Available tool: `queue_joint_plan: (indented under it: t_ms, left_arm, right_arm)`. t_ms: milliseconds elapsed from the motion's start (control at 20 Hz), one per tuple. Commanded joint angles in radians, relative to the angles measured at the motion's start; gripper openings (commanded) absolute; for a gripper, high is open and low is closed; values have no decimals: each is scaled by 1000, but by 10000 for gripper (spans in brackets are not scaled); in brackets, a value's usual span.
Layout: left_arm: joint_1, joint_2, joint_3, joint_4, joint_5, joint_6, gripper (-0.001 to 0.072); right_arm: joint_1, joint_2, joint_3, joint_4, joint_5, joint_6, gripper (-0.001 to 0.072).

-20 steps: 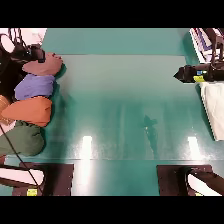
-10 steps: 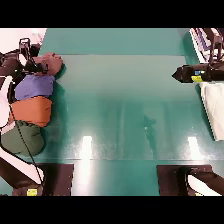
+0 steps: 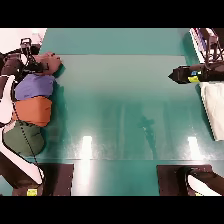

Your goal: Fold the shirts.

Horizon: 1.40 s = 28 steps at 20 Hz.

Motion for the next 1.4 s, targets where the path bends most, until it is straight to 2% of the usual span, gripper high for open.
queue_joint_plan:
  t_ms: [0,200,450,650,750,850,1050,1200,1250,1300,1350]
  left_arm:
    - [0,4,58,0,-55,-2,23]
    - [-10,98,199,-5,-148,-13,21]
    - [-89,452,284,-4,-287,8,20]
    - [-243,707,282,-3,-478,28,20]
    - [-355,753,282,-4,-579,17,19]
    - [-473,751,256,-4,-669,-36,20]
    - [-732,733,16,-9,-619,-124,21]
    - [-879,678,-148,-110,-428,-130,27]
    - [-906,653,-169,-138,-358,-117,226]
    - [-918,628,-171,-151,-307,-105,512]
    - [-915,614,-170,-151,-277,-105,560]
  right_arm:
    - [1,0,0,1,0,1,16]
    - [1,0,45,-2,-11,-5,15]
    - [1,0,282,-2,-22,-117,15]
    - [1,0,449,-3,-22,-131,15]
    - [1,0,504,-2,-21,-131,15]
    - [1,0,538,-2,-19,-131,15]
    - [1,0,562,-2,8,-131,15]
    - [1,0,562,-2,48,-131,15]
    - [1,0,562,-2,59,-131,15]
    - [1,0,562,-2,64,-131,15]
    - [1,0,562,-1,72,-131,15]
